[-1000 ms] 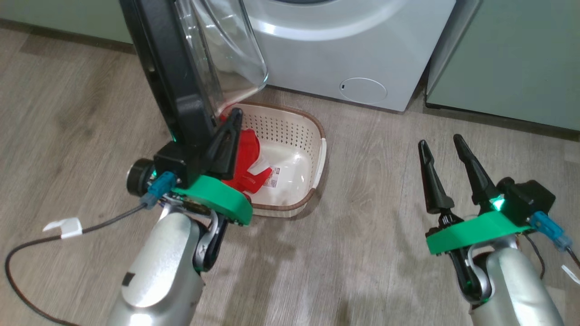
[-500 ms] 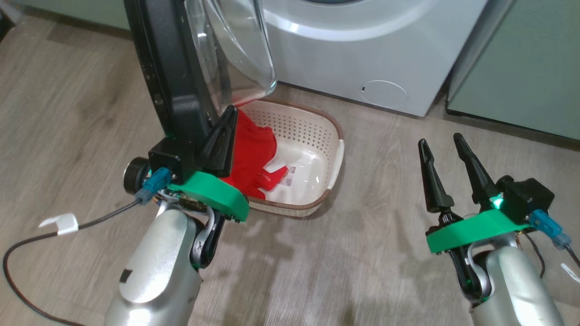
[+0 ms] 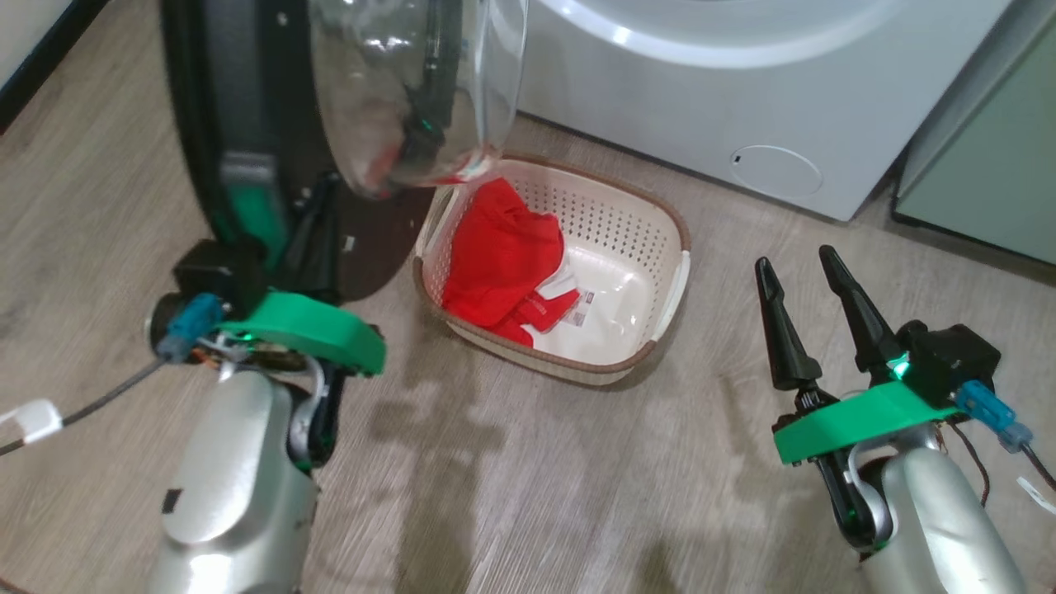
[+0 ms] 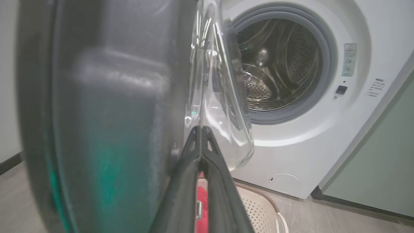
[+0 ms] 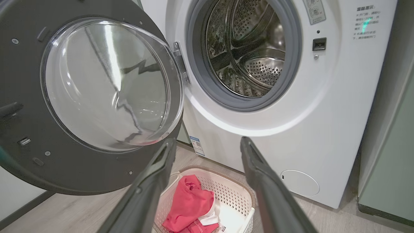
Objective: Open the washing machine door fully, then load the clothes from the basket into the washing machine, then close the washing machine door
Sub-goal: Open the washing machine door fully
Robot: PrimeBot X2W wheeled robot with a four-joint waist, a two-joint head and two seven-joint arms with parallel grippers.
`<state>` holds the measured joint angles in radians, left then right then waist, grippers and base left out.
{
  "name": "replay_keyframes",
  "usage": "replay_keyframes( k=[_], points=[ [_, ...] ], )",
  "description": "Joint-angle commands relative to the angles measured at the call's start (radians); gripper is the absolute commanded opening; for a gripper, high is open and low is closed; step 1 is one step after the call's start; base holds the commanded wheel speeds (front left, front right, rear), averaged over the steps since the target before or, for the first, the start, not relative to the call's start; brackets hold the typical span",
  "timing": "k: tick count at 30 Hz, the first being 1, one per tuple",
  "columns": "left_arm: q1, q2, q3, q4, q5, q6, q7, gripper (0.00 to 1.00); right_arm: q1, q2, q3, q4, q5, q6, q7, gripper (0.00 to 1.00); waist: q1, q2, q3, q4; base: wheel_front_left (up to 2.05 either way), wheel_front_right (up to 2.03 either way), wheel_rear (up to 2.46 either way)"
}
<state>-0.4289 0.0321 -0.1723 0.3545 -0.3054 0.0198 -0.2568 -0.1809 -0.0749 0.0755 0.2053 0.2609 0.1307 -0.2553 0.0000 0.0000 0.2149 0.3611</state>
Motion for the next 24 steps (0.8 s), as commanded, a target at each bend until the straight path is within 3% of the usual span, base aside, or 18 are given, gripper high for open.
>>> replay_keyframes(
  k=[1,11,24],
  points=[
    [-0.041,0.018,0.065,-0.016,0.012,-0.001,-0.005,0.0,-0.044,-0.012,0.028,-0.026,-0.012,0.0,-0.006,1.0,0.0,0.0,0.013,0.011,0.0,0.0,0.0],
    [-0.082,0.026,0.266,-0.002,0.059,-0.04,-0.005,0.0,-0.065,-0.035,0.023,-0.027,-0.027,0.0,-0.006,1.0,0.0,0.0,0.08,0.015,0.0,0.0,0.0],
    [-0.179,0.081,0.482,0.026,0.117,-0.091,-0.005,0.0,-0.088,-0.059,0.008,-0.064,-0.047,0.0,0.023,1.0,0.0,0.0,0.179,-0.002,0.0,0.0,0.0]
  ],
)
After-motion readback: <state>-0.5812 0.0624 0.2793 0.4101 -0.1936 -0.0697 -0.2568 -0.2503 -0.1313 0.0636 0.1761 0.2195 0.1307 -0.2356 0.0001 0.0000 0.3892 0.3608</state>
